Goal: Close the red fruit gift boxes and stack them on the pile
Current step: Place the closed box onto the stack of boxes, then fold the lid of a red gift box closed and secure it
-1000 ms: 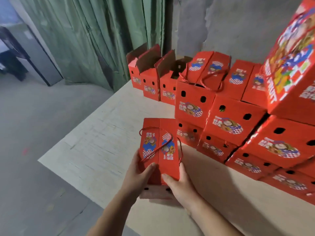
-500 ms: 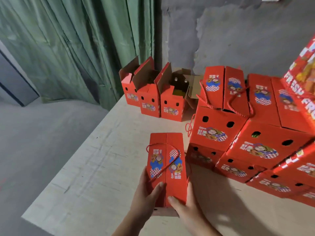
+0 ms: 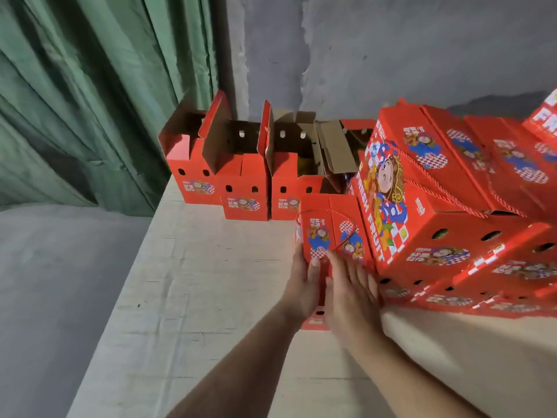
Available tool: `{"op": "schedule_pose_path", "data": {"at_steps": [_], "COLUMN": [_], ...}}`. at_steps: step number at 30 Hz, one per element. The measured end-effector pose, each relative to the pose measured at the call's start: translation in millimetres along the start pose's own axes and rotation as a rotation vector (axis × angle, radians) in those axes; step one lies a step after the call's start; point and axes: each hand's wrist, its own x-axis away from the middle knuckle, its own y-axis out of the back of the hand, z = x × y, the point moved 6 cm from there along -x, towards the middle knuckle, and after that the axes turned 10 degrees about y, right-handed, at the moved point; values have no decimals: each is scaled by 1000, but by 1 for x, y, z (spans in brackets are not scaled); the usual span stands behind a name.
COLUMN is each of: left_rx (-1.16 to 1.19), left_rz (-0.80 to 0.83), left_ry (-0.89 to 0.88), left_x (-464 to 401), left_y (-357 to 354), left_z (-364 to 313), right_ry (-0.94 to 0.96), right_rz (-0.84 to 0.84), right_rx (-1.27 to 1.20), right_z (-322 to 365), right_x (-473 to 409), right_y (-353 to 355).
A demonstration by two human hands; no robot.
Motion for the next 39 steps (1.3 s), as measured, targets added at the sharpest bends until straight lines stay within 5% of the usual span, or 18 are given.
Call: {"op": "schedule_pose_path", "data": {"at_steps": [5, 10, 13, 18, 29, 39], "left_rx": [-533, -1101, -1323, -1759, -1601, -1494], "left_rz": [-82, -338, -504, -388, -518, -511], "left_ry": [118, -162, -111, 77, -157, -283], "left_x": [-15, -91, -137, -185, -114, 108], "left_y": [58, 84, 129, 190, 194, 140], "left_z": [-10, -88, -124, -114, -74, -6], "right_ry": [-113, -104, -120, -122, -60, -125], "right_rz": [239, 145, 153, 123, 54, 358], "right_rx": [114, 167, 158, 151, 144, 34], "right_z": [-17, -15, -16, -19, -11, 5], "right_x": [-66, -66, -66, -64, -65, -49], "right_y": [-27, -21, -25, -30, -21, -30]}}
